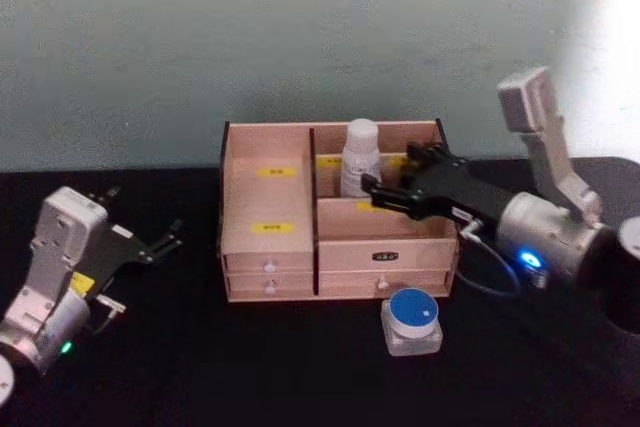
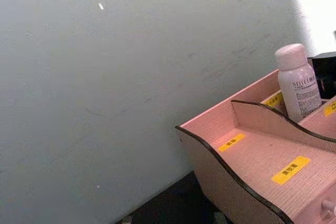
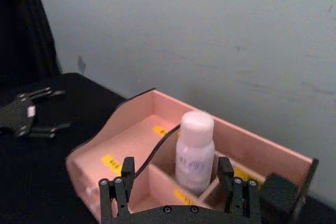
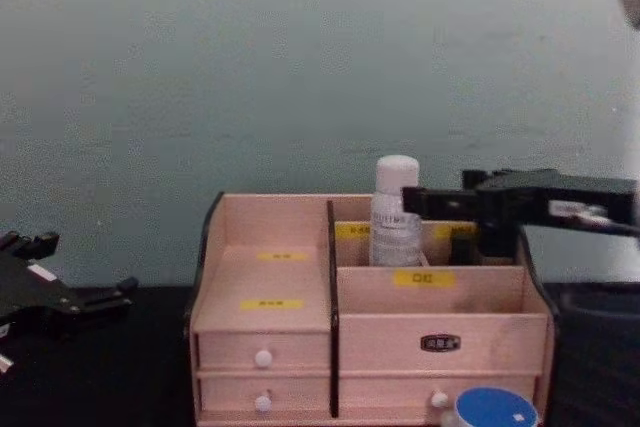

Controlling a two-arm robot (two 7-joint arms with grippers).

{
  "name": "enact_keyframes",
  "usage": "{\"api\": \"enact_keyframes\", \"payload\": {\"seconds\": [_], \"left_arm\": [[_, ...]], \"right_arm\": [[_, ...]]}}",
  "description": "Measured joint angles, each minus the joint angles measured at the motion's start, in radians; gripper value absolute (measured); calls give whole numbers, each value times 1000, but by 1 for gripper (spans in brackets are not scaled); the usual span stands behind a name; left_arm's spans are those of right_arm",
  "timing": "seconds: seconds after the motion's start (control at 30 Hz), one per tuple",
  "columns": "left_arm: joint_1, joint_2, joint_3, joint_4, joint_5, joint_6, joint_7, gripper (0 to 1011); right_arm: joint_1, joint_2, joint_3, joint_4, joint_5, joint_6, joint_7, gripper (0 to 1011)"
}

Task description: Pick up the facial cleanser and watermelon frost from the table and place them into the tiered storage box.

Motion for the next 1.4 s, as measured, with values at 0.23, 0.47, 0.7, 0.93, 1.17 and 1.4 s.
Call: {"api": "enact_keyframes", "payload": {"seconds": [0.23,0.47,0.7,0.93,1.17,1.4], "left_arm": [[0,0,0,0,0,0,0,1001],[0,0,0,0,0,0,0,1001],[0,0,0,0,0,0,0,1001],[0,0,0,0,0,0,0,1001],[0,0,0,0,0,0,0,1001],[0,0,0,0,0,0,0,1001]], "right_arm": [[-113,100,20,-149,37,41,0,1002],[-191,185,12,-227,43,74,1,1003],[-226,227,-8,-255,30,113,-11,1003],[-227,241,-35,-253,7,160,-18,1002],[-211,238,-58,-231,-10,185,-13,1002],[-197,233,-70,-216,-19,190,1,1002]]}}
